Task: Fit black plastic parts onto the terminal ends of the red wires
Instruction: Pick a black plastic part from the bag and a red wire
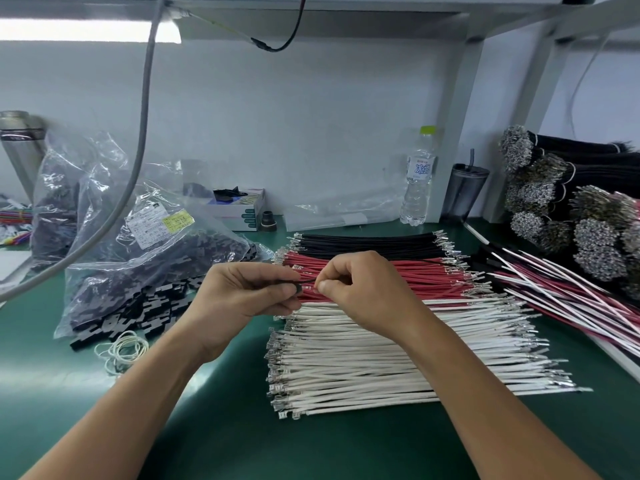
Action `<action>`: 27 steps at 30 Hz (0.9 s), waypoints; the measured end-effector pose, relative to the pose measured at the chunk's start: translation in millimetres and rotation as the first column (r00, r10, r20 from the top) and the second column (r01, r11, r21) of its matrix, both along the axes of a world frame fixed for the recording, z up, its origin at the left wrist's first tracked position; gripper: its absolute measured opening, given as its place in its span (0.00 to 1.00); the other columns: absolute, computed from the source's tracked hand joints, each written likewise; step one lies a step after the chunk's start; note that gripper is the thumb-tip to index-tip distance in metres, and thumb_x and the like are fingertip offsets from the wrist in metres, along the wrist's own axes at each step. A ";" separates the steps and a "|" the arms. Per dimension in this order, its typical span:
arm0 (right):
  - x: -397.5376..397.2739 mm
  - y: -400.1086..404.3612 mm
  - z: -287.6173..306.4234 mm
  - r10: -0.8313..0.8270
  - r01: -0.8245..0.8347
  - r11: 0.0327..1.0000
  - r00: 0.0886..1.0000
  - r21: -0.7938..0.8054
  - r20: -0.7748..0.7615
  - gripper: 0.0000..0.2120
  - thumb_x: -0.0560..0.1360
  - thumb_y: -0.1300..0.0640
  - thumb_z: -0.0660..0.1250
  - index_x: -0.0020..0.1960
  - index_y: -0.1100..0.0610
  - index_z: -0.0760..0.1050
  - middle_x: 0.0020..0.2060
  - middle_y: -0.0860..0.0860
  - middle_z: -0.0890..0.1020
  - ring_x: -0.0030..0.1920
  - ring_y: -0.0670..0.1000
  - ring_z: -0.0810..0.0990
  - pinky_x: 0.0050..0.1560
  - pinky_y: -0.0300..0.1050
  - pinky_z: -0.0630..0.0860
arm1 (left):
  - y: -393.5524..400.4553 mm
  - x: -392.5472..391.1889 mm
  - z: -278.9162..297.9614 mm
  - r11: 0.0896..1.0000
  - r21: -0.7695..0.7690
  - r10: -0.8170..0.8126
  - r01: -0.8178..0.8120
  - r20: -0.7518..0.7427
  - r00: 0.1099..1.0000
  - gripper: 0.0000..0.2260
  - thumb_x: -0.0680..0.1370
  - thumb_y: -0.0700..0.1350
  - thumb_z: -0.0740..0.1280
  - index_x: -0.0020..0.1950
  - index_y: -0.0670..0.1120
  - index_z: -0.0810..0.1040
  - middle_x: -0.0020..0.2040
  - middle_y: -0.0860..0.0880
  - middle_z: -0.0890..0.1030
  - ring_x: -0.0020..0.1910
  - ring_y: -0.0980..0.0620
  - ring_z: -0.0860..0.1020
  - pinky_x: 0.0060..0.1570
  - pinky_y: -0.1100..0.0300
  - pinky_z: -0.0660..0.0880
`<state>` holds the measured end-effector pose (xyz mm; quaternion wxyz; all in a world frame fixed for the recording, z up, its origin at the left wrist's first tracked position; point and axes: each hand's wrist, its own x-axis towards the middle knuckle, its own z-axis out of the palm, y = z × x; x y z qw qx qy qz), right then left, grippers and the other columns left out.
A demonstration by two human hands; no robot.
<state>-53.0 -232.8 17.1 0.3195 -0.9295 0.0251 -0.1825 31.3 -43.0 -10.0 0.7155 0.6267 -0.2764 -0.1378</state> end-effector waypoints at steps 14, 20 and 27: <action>-4.4 14.7 -7.3 0.114 0.040 0.870 0.953 -0.492 0.280 0.04 0.79 0.58 0.66 0.50 0.52 0.79 0.43 0.46 0.79 0.40 0.50 0.78 0.37 0.49 0.75 | -3.9 -2.0 0.1 0.998 0.009 0.063 -0.063 -0.003 0.998 0.10 0.68 0.40 0.76 0.49 0.41 0.88 0.41 0.36 0.86 0.34 0.45 0.85 0.37 0.58 0.83; -3.3 -1.5 -4.4 0.075 0.007 0.967 0.948 -0.256 0.310 0.02 0.77 0.49 0.70 0.48 0.46 0.79 0.41 0.39 0.78 0.41 0.41 0.76 0.42 0.42 0.74 | -6.9 -1.4 2.0 0.995 -0.097 -0.035 0.016 -0.204 0.978 0.12 0.75 0.45 0.72 0.53 0.39 0.86 0.41 0.38 0.84 0.31 0.48 0.81 0.32 0.58 0.80; 0.3 -2.8 -8.1 0.082 -0.016 0.978 0.948 -0.210 0.306 0.03 0.77 0.52 0.72 0.45 0.49 0.82 0.39 0.39 0.77 0.41 0.41 0.76 0.42 0.42 0.72 | -2.1 -2.4 3.0 0.986 0.092 0.124 -0.137 0.133 0.983 0.11 0.68 0.45 0.79 0.50 0.48 0.89 0.43 0.40 0.87 0.35 0.47 0.85 0.36 0.57 0.83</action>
